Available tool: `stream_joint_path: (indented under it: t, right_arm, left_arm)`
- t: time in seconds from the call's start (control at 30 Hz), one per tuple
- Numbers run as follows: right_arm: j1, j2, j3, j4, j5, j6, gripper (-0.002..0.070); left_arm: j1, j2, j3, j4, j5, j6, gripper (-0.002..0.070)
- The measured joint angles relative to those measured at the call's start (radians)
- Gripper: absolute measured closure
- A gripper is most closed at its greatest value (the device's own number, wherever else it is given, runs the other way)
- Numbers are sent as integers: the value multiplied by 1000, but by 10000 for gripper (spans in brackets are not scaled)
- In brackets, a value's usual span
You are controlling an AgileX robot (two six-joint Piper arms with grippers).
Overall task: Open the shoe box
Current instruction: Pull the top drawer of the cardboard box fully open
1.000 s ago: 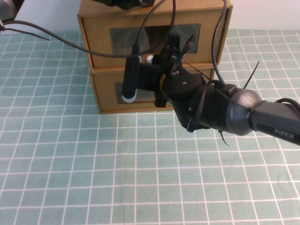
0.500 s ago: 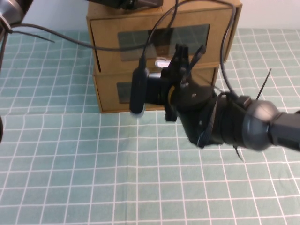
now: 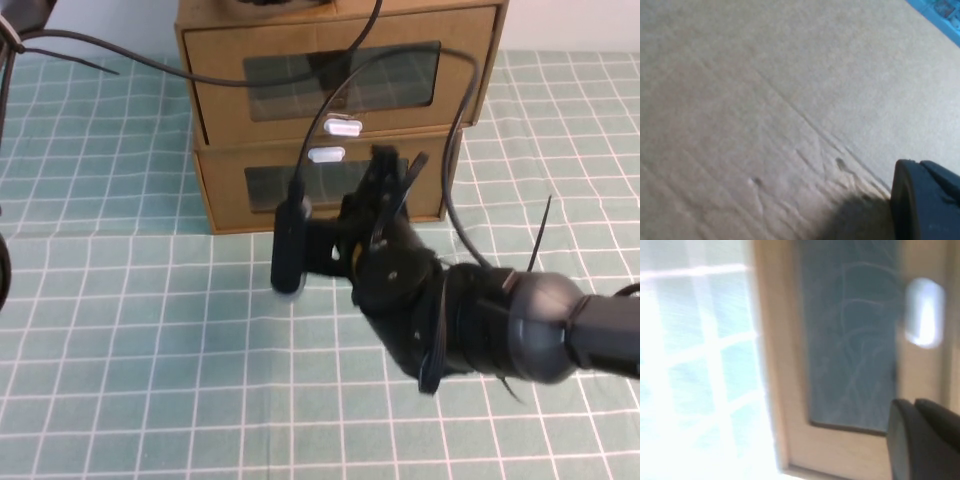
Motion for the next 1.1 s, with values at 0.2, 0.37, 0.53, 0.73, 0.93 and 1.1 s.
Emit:
stream_joint_path:
  t: [0.2,0.37,0.53,0.73,0.93,1.1]
  right_arm:
    - [-64,-2,-80,-21,6,29,685]
    - [-86,-6,-136,-25,-64,27,610]
    - [-86,-3,-145,-33,-158,-8,463]
    - [-86,49,-181,-34,-157,-72,426]
    - [-86,75,-265,-34,-149,-78,423]
    - [-88,89,-294,-36,-140,-80,422]
  left_arm:
    - [26,4,-23,-7,21,-36,684]
    - [74,9,-24,-43,43,-38,684]
    - [78,9,-24,-54,46,-22,684]
    - [76,15,-24,-77,46,17,684]
    - [69,16,-24,-77,39,24,685]
    - [69,16,-24,-77,39,25,685]
